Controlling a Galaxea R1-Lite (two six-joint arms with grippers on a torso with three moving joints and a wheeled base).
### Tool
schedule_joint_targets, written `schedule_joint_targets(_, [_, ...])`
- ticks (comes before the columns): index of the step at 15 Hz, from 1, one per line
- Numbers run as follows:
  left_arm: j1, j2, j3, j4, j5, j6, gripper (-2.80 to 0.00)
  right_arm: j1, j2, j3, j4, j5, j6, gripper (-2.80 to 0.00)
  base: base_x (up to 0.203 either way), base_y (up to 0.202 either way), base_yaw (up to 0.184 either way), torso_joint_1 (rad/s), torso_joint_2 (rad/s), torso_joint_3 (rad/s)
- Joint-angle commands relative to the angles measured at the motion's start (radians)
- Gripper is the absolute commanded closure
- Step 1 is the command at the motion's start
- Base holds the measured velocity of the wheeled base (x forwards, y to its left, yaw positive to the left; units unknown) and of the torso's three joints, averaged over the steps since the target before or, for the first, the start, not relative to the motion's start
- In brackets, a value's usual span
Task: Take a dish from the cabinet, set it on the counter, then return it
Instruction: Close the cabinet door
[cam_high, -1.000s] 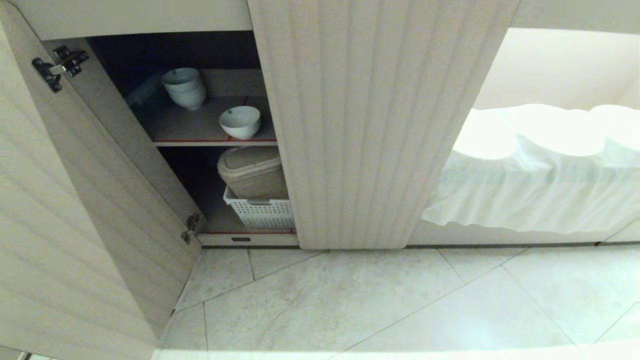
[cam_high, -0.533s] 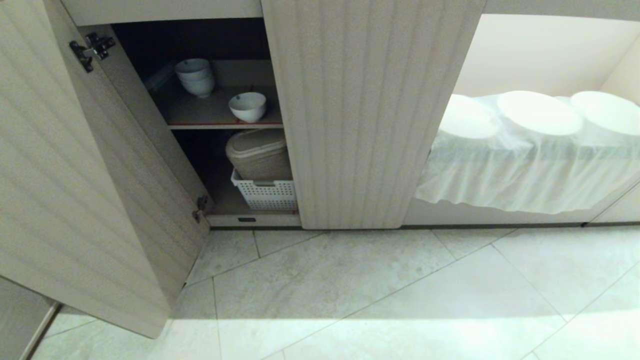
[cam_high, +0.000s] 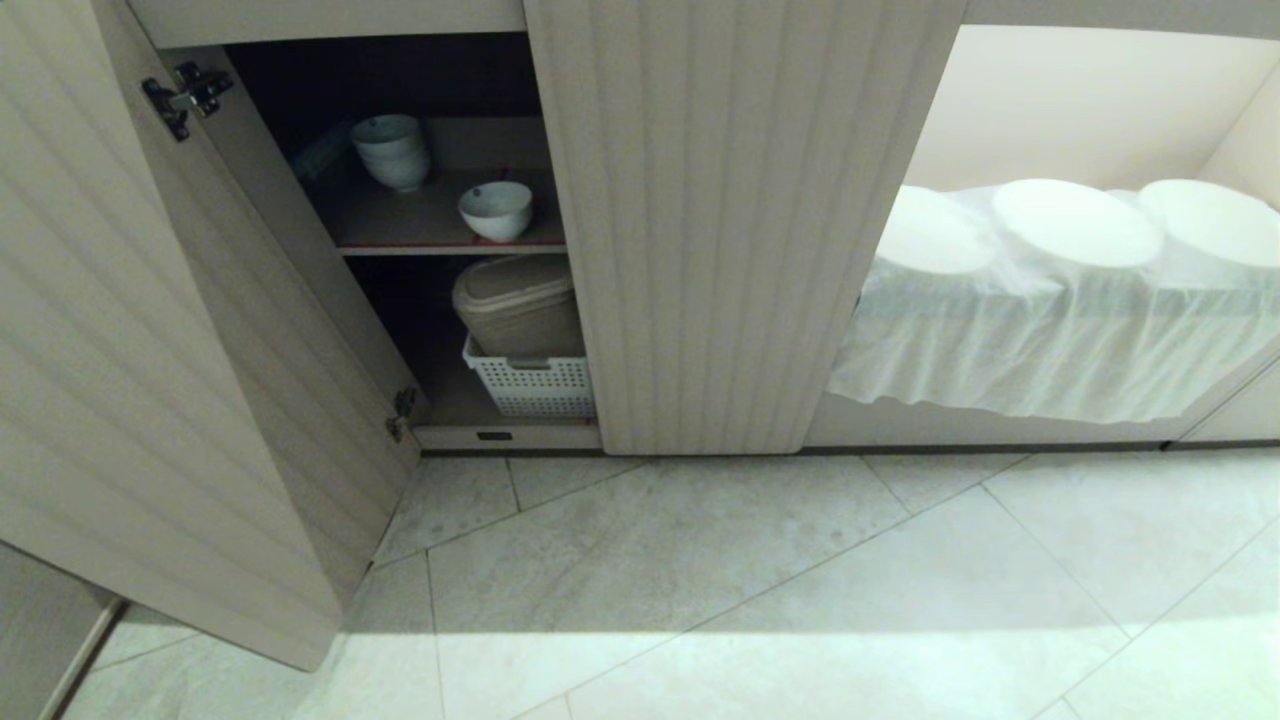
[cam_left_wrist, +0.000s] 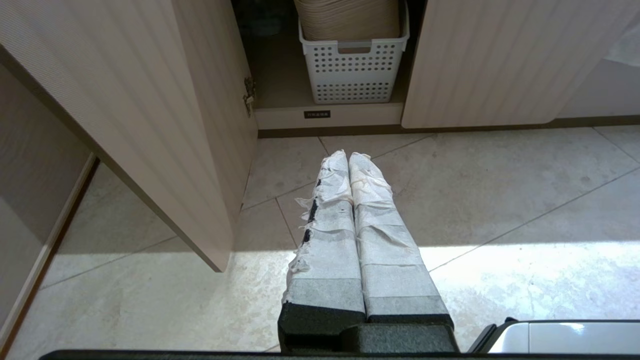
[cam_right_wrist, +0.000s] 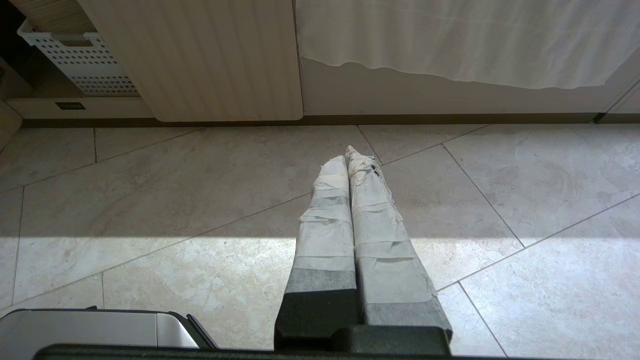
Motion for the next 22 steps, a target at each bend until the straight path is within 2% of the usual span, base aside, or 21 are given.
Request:
schedule_joint_targets(1, [0.000,0.000,0.000,0.000,0.000,0.000,0.00,0.001,0.000,0.000,-0.001,0.000,0.000,0.00,0.000,0.000,0.000,0.000,0.00,0.000])
schedule_joint_targets(22, [0.000,0.000,0.000,0.000,0.001,0.000,0.00,0.001,0.000,0.000,-0.001,0.000,0.000,0.00,0.000,0.000,0.000,0.000,0.00,0.000])
